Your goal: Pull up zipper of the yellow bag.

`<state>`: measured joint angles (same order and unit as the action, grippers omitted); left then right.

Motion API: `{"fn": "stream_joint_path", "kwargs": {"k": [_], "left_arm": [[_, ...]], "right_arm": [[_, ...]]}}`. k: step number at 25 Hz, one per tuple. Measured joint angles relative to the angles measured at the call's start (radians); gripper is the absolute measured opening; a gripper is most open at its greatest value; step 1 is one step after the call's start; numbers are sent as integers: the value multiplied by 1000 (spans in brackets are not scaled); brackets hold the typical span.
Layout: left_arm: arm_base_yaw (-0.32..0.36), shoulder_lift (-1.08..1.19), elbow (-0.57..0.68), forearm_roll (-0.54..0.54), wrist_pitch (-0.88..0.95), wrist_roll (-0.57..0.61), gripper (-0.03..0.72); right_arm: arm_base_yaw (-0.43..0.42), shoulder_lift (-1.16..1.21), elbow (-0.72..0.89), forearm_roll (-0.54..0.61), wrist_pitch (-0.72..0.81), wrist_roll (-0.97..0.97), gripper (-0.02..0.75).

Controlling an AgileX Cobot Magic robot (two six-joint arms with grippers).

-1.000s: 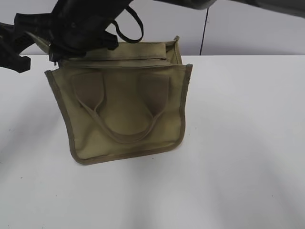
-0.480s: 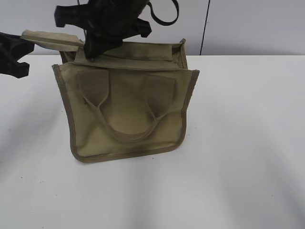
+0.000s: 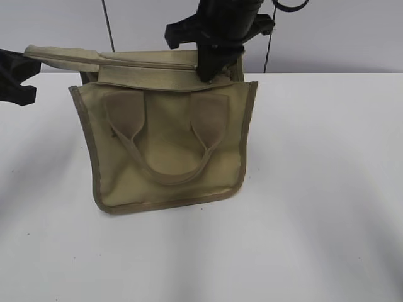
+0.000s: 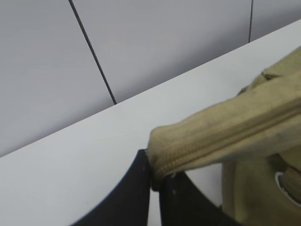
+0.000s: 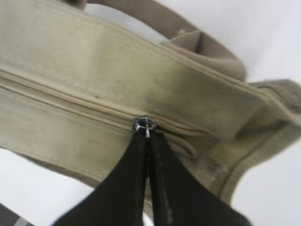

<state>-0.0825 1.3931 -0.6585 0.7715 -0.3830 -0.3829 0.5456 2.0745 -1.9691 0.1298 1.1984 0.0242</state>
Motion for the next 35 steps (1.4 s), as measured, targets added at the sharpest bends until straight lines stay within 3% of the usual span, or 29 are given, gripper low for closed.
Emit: {"fn": "stream_joint_path", "kwargs": {"k": [4, 14, 16, 18, 20, 23, 25, 29, 35], "left_arm": [[0, 0, 0, -1, 17, -1, 8], [-6, 0, 0, 2, 36, -1, 8], [-6, 2, 0, 1, 38, -1, 11], [-6, 8, 0, -9, 62, -8, 39], [-16, 10, 0, -18, 112, -40, 121], [-73, 10, 0, -39, 255, -90, 336], [-121, 10, 0, -97, 383, -102, 451], [-216, 10, -2, -252, 674, -87, 500], [-267, -15, -102, -660, 1072, 293, 486]], "right_arm": [[-20, -1, 0, -50, 7, -14, -11], [-42, -13, -1, -56, 6, -30, -10], [-44, -26, -1, -52, 6, -38, 18], [-52, -36, -1, -55, 12, -67, 106], [-63, -48, -1, -35, 14, -111, 276], [-67, -66, -1, -6, 14, -142, 514], [-67, -81, -1, -3, 14, -146, 573], [-67, -126, 3, 2, 17, -149, 577], [-64, -283, 167, -32, 17, -164, 577]]}}
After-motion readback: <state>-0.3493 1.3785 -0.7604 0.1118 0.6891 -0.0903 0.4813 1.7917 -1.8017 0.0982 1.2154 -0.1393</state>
